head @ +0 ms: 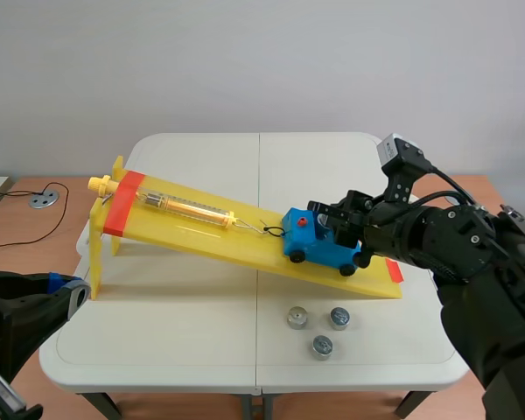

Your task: Place the four metal weights on the blue cart on the ramp.

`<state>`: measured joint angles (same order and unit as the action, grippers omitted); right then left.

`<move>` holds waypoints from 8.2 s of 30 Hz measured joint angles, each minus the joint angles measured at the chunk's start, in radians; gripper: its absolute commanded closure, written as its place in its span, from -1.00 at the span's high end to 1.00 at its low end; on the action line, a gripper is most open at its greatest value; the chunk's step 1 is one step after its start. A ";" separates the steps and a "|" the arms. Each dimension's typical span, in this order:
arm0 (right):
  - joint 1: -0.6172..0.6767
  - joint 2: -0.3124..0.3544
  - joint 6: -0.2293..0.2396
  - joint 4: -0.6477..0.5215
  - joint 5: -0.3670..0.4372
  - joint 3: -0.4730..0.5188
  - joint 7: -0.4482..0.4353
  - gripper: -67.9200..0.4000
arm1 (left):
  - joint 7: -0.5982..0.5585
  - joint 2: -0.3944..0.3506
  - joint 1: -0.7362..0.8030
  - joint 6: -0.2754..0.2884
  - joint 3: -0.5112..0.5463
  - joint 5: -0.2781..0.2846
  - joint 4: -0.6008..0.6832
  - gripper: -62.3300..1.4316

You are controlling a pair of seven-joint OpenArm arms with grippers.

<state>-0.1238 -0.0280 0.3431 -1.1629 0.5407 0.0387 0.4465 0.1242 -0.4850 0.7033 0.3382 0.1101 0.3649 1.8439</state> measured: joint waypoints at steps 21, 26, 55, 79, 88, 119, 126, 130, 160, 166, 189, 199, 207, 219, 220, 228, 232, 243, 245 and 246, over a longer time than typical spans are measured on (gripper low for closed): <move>0.000 0.000 -0.078 0.000 -0.029 0.000 -0.064 -0.39 | 0.000 0.000 0.000 0.000 0.000 0.000 0.000 -0.87; 0.000 0.000 -0.067 0.000 -0.029 0.002 -0.076 -0.35 | 0.000 0.000 0.000 0.000 0.000 0.000 0.000 -0.87; 0.377 0.415 0.159 -0.554 0.011 0.084 0.053 -0.30 | 0.000 0.000 0.000 0.000 0.000 0.000 0.000 -0.87; 0.522 0.482 0.230 -0.601 -0.148 -0.131 -0.021 -0.30 | 0.000 0.000 0.000 0.000 0.000 0.000 0.000 -0.87; 0.437 0.389 0.219 -0.453 -0.249 -0.240 -0.058 -0.30 | 0.000 0.000 0.000 0.000 0.000 0.000 0.000 -0.87; 0.307 0.250 0.106 -0.166 -0.362 -0.381 -0.145 -0.31 | 0.000 0.000 0.000 0.000 0.000 0.000 0.000 -0.87; 0.307 0.249 0.106 -0.166 -0.362 -0.381 -0.154 -0.31 | 0.000 0.000 0.000 0.000 0.000 0.000 0.000 -0.87; 0.307 0.249 0.106 -0.158 -0.362 -0.381 -0.154 -0.31 | 0.000 0.000 0.000 0.000 0.000 0.000 0.000 -0.87; 0.304 0.249 0.061 -0.132 -0.399 -0.381 -0.185 -0.97 | 0.000 0.000 0.000 0.000 0.000 0.000 0.000 -0.87; 0.304 0.250 0.056 -0.132 -0.402 -0.381 -0.196 -0.97 | 0.000 0.000 0.000 0.000 0.000 0.000 0.000 -0.87; 0.537 0.366 0.068 -0.605 0.023 -0.029 -0.007 -0.97 | 0.000 0.000 0.000 0.000 0.000 0.000 0.000 -0.87; 0.465 0.269 0.061 -0.628 0.174 0.148 0.032 -0.97 | 0.000 0.000 0.000 0.000 0.000 0.000 0.000 -0.87; 0.337 0.166 0.061 -0.566 0.151 0.082 0.035 -0.97 | 0.000 0.000 -0.005 0.000 0.000 0.000 0.000 -0.87; 0.200 0.105 0.060 -0.332 0.105 0.049 0.035 -0.97 | 0.000 0.000 -0.005 0.000 0.000 0.000 0.000 -0.87; 0.189 0.102 0.060 -0.313 0.102 0.049 0.035 -0.97 | 0.000 0.000 -0.005 0.000 0.000 0.000 0.000 -0.87; 0.116 0.100 0.060 -0.171 0.098 0.049 0.034 -0.97 | 0.000 0.000 -0.005 0.000 0.000 0.000 0.000 -0.87; 0.089 0.100 0.061 -0.118 0.095 0.048 0.035 -0.97 | 0.000 0.000 -0.005 0.000 0.000 0.000 0.000 -0.87; 0.069 0.100 0.061 -0.096 0.094 -0.003 0.039 -0.97 | 0.000 0.000 -0.005 0.000 0.000 0.000 0.000 -0.87; 0.069 0.100 0.061 -0.096 0.095 -0.013 0.051 -0.97 | 0.000 0.000 -0.005 0.000 0.000 0.000 0.000 -0.87; 0.069 0.100 0.061 -0.096 0.094 -0.018 0.056 -0.97 | 0.000 0.000 -0.005 0.000 0.000 0.000 0.000 -0.87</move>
<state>-0.0551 0.0719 0.4042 -1.2591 0.6350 0.0208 0.5026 0.1238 -0.4850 0.6979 0.3386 0.1101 0.3645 1.8439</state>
